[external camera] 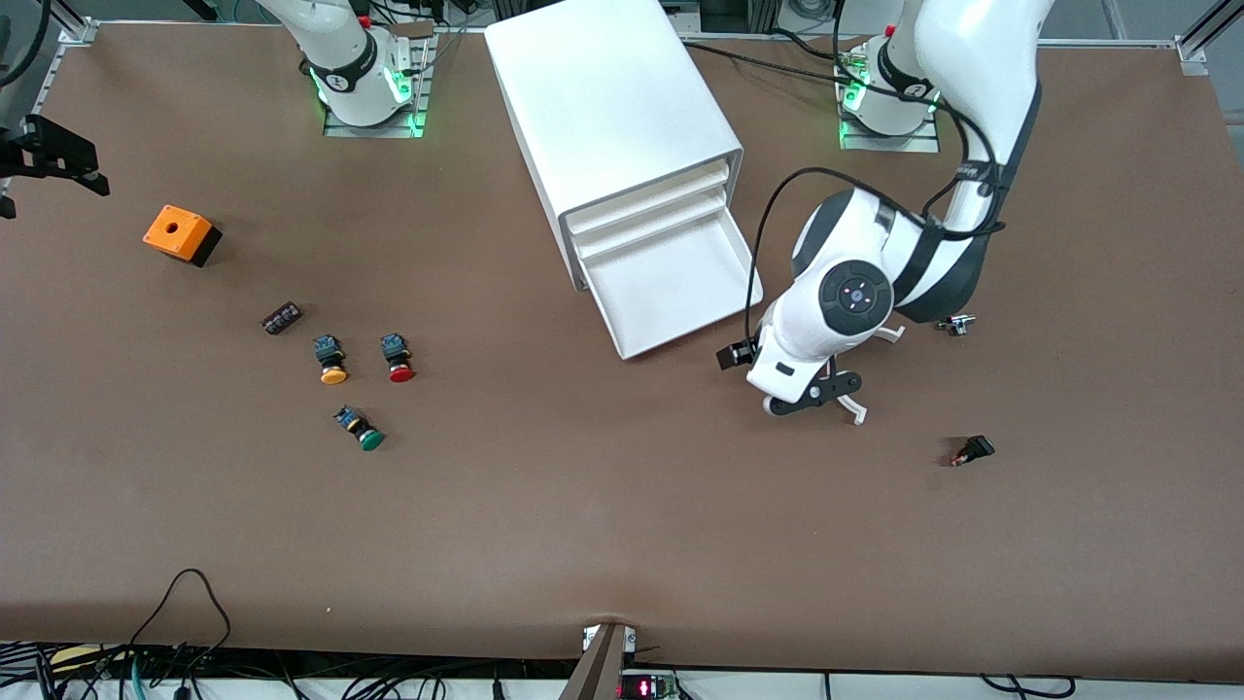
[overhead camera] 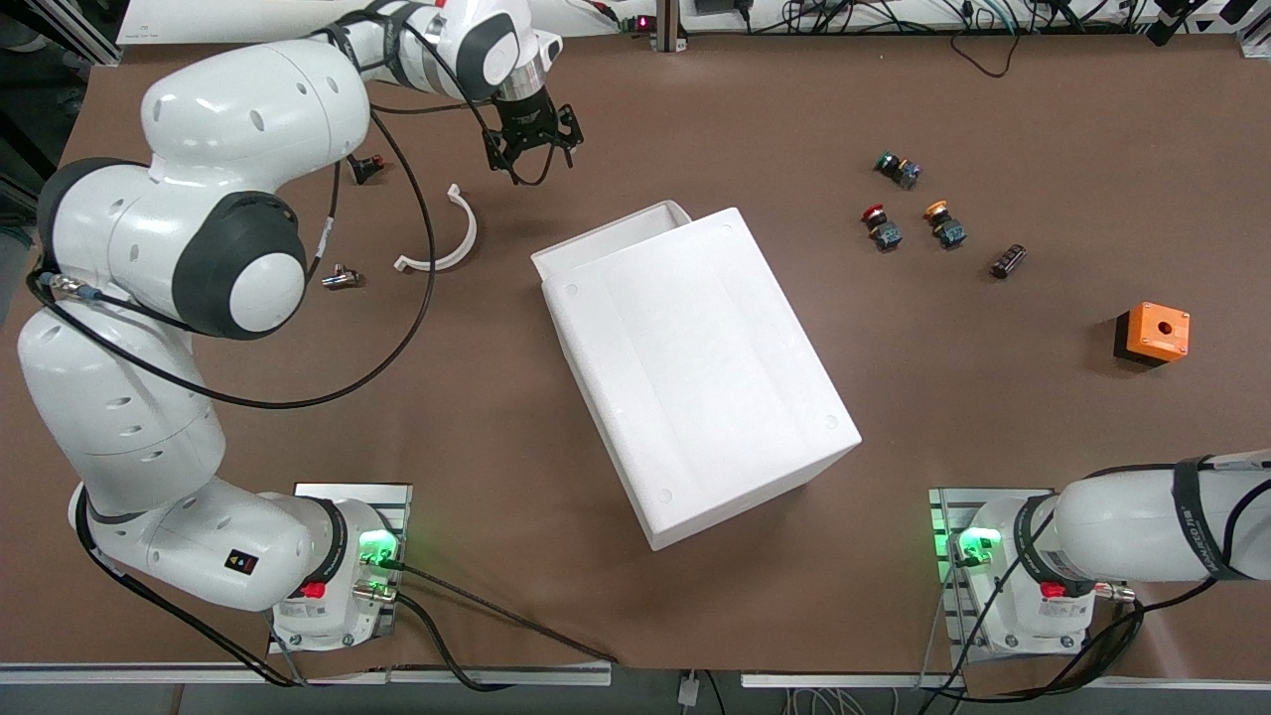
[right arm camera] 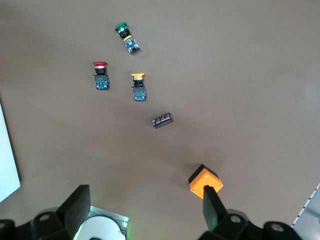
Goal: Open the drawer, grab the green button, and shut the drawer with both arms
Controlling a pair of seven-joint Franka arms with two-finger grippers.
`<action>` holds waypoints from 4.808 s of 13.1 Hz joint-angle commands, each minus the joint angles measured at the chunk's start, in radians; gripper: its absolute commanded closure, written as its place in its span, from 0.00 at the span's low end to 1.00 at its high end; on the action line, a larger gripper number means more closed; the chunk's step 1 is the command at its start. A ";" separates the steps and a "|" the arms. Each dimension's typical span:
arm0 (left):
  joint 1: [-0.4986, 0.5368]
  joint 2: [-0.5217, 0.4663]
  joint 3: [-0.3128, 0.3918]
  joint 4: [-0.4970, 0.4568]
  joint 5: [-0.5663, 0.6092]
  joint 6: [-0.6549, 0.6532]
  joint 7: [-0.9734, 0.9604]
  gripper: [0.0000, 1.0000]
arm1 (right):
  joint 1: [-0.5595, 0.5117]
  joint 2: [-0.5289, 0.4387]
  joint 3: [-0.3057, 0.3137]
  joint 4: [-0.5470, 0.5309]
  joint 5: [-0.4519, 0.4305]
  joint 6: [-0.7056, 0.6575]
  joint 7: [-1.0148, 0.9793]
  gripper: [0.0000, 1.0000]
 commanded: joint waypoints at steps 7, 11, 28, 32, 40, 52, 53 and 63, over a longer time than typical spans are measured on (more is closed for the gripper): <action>-0.058 0.122 0.011 0.017 -0.002 0.246 -0.116 0.00 | 0.000 -0.045 0.004 -0.067 0.028 0.005 -0.036 0.00; -0.083 0.103 0.008 -0.011 -0.004 0.213 -0.156 0.00 | 0.002 -0.038 0.005 -0.067 0.026 0.004 -0.034 0.00; -0.009 -0.016 -0.105 -0.025 -0.002 -0.033 -0.152 0.00 | 0.002 0.012 0.004 -0.025 0.031 0.017 -0.036 0.00; 0.000 0.052 -0.097 -0.014 0.094 0.109 -0.146 0.00 | 0.001 0.014 0.004 -0.025 0.034 0.016 -0.036 0.00; 0.000 0.082 -0.169 -0.061 0.117 0.102 -0.162 0.00 | -0.003 0.014 -0.002 -0.025 0.055 0.019 -0.039 0.00; -0.011 0.075 -0.269 -0.117 -0.074 -0.025 -0.159 0.00 | 0.002 0.008 0.004 -0.025 0.052 0.017 -0.037 0.00; -0.012 0.073 -0.272 -0.118 -0.097 -0.025 -0.159 0.00 | 0.002 0.008 0.004 -0.025 0.052 0.017 -0.037 0.00; 0.005 0.058 -0.272 -0.097 -0.094 -0.088 -0.144 0.00 | 0.003 0.008 0.007 -0.025 0.057 0.019 -0.034 0.00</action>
